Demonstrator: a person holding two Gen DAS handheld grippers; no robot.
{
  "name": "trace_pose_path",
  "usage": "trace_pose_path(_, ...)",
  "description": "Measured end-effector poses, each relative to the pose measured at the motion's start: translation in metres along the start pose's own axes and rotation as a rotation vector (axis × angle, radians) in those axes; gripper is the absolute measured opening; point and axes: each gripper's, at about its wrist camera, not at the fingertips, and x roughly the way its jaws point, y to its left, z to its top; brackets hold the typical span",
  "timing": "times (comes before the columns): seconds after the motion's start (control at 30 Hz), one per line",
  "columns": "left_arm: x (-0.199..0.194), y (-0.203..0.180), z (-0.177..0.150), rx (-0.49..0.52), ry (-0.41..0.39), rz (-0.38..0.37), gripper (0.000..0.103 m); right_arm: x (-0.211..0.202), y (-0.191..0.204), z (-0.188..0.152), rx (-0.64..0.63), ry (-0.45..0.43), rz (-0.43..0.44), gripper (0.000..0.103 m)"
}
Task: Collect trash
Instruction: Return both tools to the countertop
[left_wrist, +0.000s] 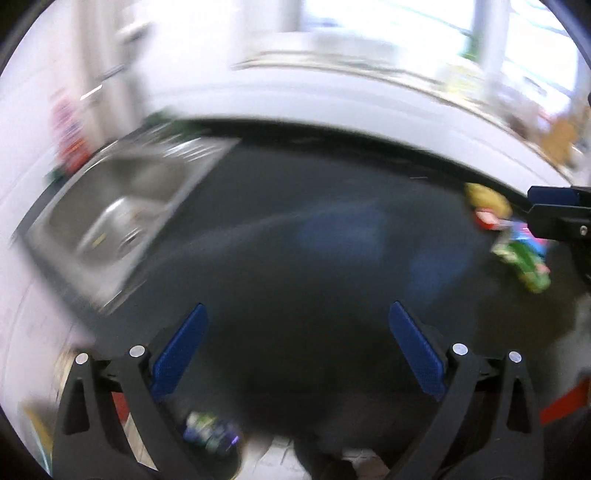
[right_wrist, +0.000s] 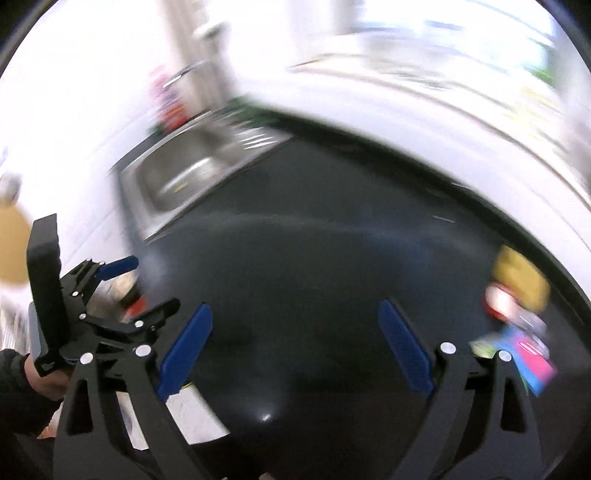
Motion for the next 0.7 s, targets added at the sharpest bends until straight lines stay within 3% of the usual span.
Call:
trace_pose_path(0.13,0.019,-0.092,0.035,0.096,0.007,-0.165,0.095,-0.055,-0.102,-0.034,0.199,-0.063,-0.129,0.089)
trace_pose_path(0.33,0.037,-0.196,0.057,0.247,0.024,-0.287,0.095,-0.103,-0.192,-0.095,0.356,-0.084,-0.235,0.089)
trace_pose_path(0.5,0.047,-0.238,0.056,0.353,0.041,-0.296,0.095,-0.109,-0.221,-0.123,0.414,-0.081,-0.242,0.089)
trace_pose_path(0.7,0.064,-0.257,0.066,0.365,0.068,-0.295,0.095,-0.099,-0.242,-0.128,0.413,-0.063,-0.189,0.089)
